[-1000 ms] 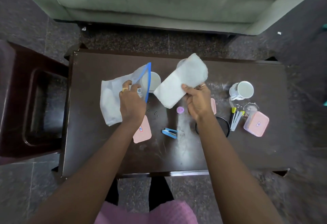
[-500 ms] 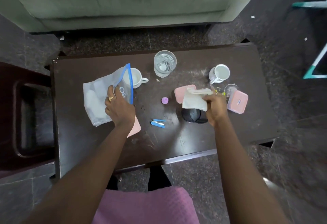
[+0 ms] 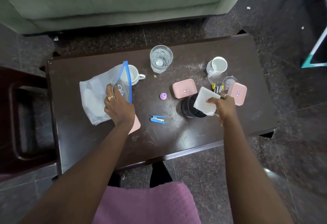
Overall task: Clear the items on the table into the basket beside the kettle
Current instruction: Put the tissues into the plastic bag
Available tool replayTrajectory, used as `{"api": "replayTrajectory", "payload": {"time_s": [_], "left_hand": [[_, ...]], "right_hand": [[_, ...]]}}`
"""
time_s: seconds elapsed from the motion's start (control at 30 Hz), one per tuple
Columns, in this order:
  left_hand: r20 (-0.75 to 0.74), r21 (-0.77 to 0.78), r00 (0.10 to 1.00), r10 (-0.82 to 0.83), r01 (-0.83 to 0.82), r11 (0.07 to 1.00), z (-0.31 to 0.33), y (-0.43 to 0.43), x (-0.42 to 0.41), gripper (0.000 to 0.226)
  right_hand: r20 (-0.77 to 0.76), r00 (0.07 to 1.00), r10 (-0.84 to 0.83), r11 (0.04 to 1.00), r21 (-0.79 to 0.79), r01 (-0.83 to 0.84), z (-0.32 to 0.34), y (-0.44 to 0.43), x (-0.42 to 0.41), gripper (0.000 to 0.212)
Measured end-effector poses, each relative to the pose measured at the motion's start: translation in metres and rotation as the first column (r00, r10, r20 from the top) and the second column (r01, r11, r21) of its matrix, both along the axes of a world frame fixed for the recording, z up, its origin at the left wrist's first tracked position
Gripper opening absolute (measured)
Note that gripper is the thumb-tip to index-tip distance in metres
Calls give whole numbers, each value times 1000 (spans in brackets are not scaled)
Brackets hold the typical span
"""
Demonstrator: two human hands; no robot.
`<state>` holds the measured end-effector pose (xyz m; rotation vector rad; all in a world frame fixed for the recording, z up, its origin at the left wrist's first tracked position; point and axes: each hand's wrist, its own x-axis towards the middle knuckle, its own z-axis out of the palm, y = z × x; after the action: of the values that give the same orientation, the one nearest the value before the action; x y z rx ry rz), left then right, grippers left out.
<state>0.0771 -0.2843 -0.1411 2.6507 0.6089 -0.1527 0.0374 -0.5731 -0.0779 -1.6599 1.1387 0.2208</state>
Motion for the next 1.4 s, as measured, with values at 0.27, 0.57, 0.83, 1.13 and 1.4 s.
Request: {"api": "replayTrajectory", "payload": {"time_s": [0.27,0.57,0.83,1.13,1.4], "left_hand": [[30,-12,999,21,-21,1000,-1,-3,1,74],[33,-65,999,16,-13,998,3,-6,-1,71],[25,-89,1000,14,-11,996,5,-5,-7,67],[76,-157,997,16,-4,988,8,1,-8,62],[76,-297,996,50,-25,954,9,12,-7,64]], "right_hand": [[-333,853,401,793,-340,-506,-1,5,9,28],[-508,750,424,692,-352,-630,-11,42,21,33],[-554,786,273,639,-507,-579,-22,64,9,19],[-598,771,219,593,-546,-592,-21,54,16,27],[-603,777,181,554,-590,-587,-5,56,21,29]]}}
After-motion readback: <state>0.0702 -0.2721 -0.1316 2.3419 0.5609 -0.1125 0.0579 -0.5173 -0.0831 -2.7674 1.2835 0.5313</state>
